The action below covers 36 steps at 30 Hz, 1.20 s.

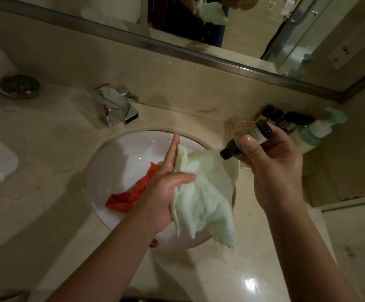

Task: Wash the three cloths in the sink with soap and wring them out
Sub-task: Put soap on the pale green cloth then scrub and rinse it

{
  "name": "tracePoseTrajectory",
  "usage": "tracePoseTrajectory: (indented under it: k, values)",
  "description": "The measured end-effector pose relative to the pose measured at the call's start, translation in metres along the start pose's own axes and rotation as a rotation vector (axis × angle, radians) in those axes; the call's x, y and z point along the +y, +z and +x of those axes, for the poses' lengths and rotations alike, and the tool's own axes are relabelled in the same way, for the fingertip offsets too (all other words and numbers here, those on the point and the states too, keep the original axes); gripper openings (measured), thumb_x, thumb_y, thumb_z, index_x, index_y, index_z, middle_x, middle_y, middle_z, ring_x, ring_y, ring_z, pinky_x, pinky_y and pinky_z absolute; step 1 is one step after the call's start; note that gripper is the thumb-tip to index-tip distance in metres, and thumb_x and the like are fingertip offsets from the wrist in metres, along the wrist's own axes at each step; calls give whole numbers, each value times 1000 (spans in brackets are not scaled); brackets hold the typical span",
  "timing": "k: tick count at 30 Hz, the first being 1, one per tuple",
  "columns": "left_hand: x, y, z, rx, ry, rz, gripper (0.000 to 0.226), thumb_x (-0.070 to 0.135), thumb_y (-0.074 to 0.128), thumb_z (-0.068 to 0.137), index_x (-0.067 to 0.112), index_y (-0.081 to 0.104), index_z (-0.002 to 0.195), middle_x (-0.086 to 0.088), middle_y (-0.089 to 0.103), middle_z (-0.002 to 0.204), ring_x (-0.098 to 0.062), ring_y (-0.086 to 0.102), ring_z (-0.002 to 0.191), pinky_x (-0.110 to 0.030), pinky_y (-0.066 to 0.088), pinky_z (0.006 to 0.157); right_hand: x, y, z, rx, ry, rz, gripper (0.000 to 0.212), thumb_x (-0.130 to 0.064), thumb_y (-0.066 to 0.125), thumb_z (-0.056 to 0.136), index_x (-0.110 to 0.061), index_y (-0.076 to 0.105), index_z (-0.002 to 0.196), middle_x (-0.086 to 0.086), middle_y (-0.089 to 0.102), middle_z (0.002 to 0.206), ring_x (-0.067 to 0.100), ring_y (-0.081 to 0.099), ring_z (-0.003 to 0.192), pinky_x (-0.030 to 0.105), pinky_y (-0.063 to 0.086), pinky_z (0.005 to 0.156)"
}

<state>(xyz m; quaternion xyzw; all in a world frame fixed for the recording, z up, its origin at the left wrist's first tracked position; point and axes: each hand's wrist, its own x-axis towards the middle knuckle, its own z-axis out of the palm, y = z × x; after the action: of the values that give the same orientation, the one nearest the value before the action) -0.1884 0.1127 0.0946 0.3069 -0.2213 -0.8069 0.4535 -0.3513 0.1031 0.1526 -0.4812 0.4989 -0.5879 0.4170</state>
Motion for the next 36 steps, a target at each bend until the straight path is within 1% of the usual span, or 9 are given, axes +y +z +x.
tracePoseTrajectory:
  k: [7, 12, 15, 17, 21, 25, 30, 33, 36]
  values:
    - [-1, 1, -2, -26, 6, -31, 94, -3, 54, 68, 52, 36, 142, 2, 71, 117, -25, 69, 103, -38, 59, 77, 4, -4, -3, 83, 72, 106, 32, -32, 70, 69, -14, 62, 95, -6, 69, 83, 13, 68, 84, 28, 54, 79]
    - [-2, -2, -4, -33, 14, -59, 97, -10, 56, 70, 53, 36, 141, -3, 62, 132, -27, 68, 107, -39, 59, 77, 25, -7, -14, 94, 170, 262, 37, -31, 73, 69, -10, 58, 95, -1, 69, 86, 15, 67, 93, 33, 54, 89]
    - [-5, -3, -4, -28, 11, -78, 96, -12, 56, 72, 53, 37, 141, -5, 59, 135, -28, 68, 107, -40, 59, 76, 38, -9, -25, 88, 187, 338, 25, -18, 64, 76, -8, 53, 95, -1, 71, 83, 12, 68, 85, 23, 54, 75]
    - [-8, -2, -4, -21, 17, -84, 99, -12, 59, 70, 53, 37, 141, -4, 61, 132, -27, 69, 104, -39, 59, 73, 47, -11, -33, 93, 184, 362, 35, -22, 71, 73, -7, 51, 97, -2, 68, 80, 10, 65, 75, 21, 54, 67]
    - [-13, -4, -3, -1, 38, -18, 100, -11, 60, 67, 53, 36, 140, 3, 64, 128, -23, 69, 104, -37, 59, 73, 68, -25, -47, 126, 133, 155, 63, -45, 88, 58, -11, 54, 98, -4, 63, 85, 11, 60, 77, 23, 53, 68]
    - [-19, -7, 0, -19, 43, 117, 91, -4, 55, 71, 56, 37, 137, 15, 71, 113, -19, 68, 106, -32, 58, 76, 78, -39, -54, 75, 68, -58, 39, -28, 80, 67, -15, 61, 98, 0, 64, 92, 14, 59, 81, 22, 52, 68]
    - [-29, -4, 1, -57, 21, 336, 90, -8, 55, 81, 70, 37, 124, 16, 68, 118, -17, 65, 110, -37, 53, 93, 84, -56, -52, -22, -25, -506, 38, -41, 65, 76, -35, 64, 114, -6, 66, 105, 20, 58, 100, 20, 44, 80]
    - [-36, 0, 3, -40, -3, 323, 89, -4, 58, 78, 73, 39, 119, 14, 59, 132, -14, 64, 113, -36, 53, 91, 81, -54, -52, 42, 145, -150, 36, -25, 75, 78, -20, 68, 113, -1, 70, 107, 22, 63, 103, 33, 51, 85]
    - [-44, -1, 5, -28, -30, 237, 87, -1, 58, 70, 68, 43, 121, 10, 65, 125, -17, 66, 110, -32, 57, 81, 76, -55, -52, 84, 216, 120, 34, -15, 66, 76, -10, 65, 110, -2, 72, 103, 14, 66, 97, 24, 52, 81]
